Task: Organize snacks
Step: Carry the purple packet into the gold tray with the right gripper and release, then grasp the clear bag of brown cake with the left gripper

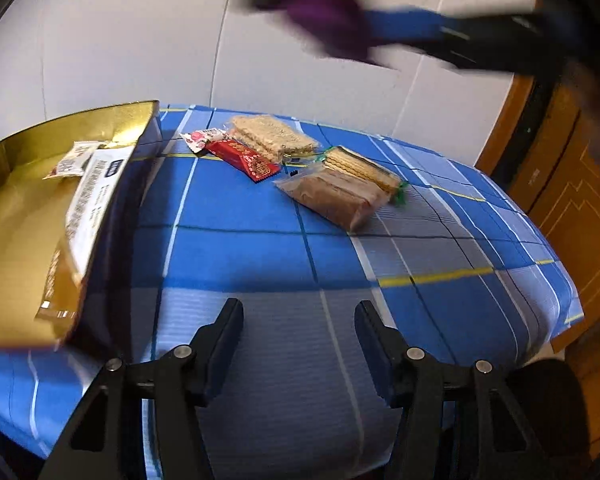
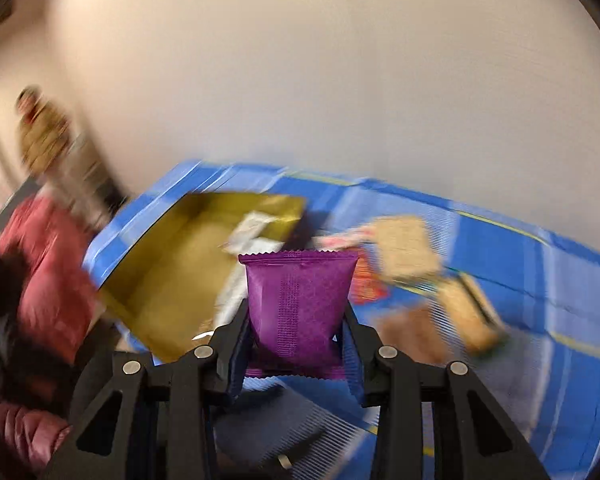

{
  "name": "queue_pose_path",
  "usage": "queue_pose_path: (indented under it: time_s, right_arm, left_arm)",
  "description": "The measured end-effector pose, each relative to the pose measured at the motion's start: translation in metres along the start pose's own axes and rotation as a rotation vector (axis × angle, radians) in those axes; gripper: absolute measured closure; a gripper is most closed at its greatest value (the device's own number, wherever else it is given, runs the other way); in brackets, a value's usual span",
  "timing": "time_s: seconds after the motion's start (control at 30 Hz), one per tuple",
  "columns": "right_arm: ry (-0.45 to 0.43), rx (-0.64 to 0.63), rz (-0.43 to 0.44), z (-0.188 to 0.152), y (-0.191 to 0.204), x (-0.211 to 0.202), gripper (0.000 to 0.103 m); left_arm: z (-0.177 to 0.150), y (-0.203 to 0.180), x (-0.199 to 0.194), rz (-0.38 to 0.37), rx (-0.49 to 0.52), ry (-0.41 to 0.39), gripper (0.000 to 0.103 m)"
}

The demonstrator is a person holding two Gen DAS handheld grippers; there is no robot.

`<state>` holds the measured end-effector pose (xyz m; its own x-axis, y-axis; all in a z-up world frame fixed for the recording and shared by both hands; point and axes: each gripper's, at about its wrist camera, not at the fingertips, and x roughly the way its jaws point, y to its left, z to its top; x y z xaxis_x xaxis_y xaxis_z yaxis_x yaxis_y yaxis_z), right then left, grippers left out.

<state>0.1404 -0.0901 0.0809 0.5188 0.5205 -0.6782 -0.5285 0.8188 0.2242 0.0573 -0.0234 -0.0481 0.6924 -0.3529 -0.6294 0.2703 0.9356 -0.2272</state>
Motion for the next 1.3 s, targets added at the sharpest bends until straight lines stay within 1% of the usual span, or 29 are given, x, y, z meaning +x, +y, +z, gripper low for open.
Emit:
queue_pose_path:
  time_s: [0.07,0.1,0.3,0.4,0.53,0.57,0.6,0.63,0.73,0.83,0.93,1.03,1.13,1.3]
  right_arm:
    - [0.046,-0.043,0.032,0.008,0.013,0.018,0.063]
    - [0.083,-0.074,0.048,0.014,0.023,0.032,0.063]
    - [0.199,-0.174,0.089,0.026,0.062,0.091,0.063]
    - [0.236,-0.216,0.091,0.028,0.075,0.111,0.062]
    - [0.272,-0.238,0.106,0.027,0.086,0.131,0.059]
    - [0.276,-0.242,0.093,0.026,0.088,0.135,0.059]
    - [0.275,-0.244,0.074,0.025,0.088,0.139,0.059]
    - [0.274,-0.239,0.073,0.025,0.088,0.141,0.058]
    - [0.268,-0.206,0.088,0.026,0.083,0.144,0.056]
    - [0.249,-0.185,0.098,0.026,0.079,0.137,0.054]
    - [0.219,-0.159,0.104,0.027,0.073,0.126,0.054]
    - [0.193,-0.142,0.122,0.027,0.071,0.114,0.040]
    - [0.154,-0.116,0.132,0.026,0.065,0.099,0.041]
    - [0.077,-0.010,0.098,0.012,0.030,0.064,0.041]
  left_arm:
    - [-0.005,0.002,-0.005,0.008,0.000,-0.014,0.044]
    - [-0.007,0.003,-0.006,0.006,-0.007,-0.019,0.044]
    - [-0.009,0.014,-0.009,-0.017,-0.054,-0.037,0.043]
    - [-0.010,0.016,-0.011,-0.028,-0.058,-0.046,0.043]
    - [-0.011,0.017,-0.012,-0.037,-0.059,-0.053,0.043]
    - [-0.011,0.017,-0.013,-0.038,-0.058,-0.054,0.043]
    - [-0.012,0.018,-0.013,-0.040,-0.058,-0.056,0.043]
    - [-0.012,0.018,-0.013,-0.041,-0.061,-0.057,0.043]
    - [-0.012,0.018,-0.014,-0.043,-0.063,-0.060,0.043]
    - [-0.013,0.017,-0.015,-0.034,-0.055,-0.064,0.043]
    - [-0.014,0.018,-0.017,-0.035,-0.056,-0.067,0.043]
    - [-0.014,0.018,-0.017,-0.032,-0.060,-0.063,0.043]
    - [-0.012,0.016,-0.015,-0.030,-0.057,-0.058,0.043]
    - [-0.010,0.017,-0.013,-0.029,-0.054,-0.054,0.043]
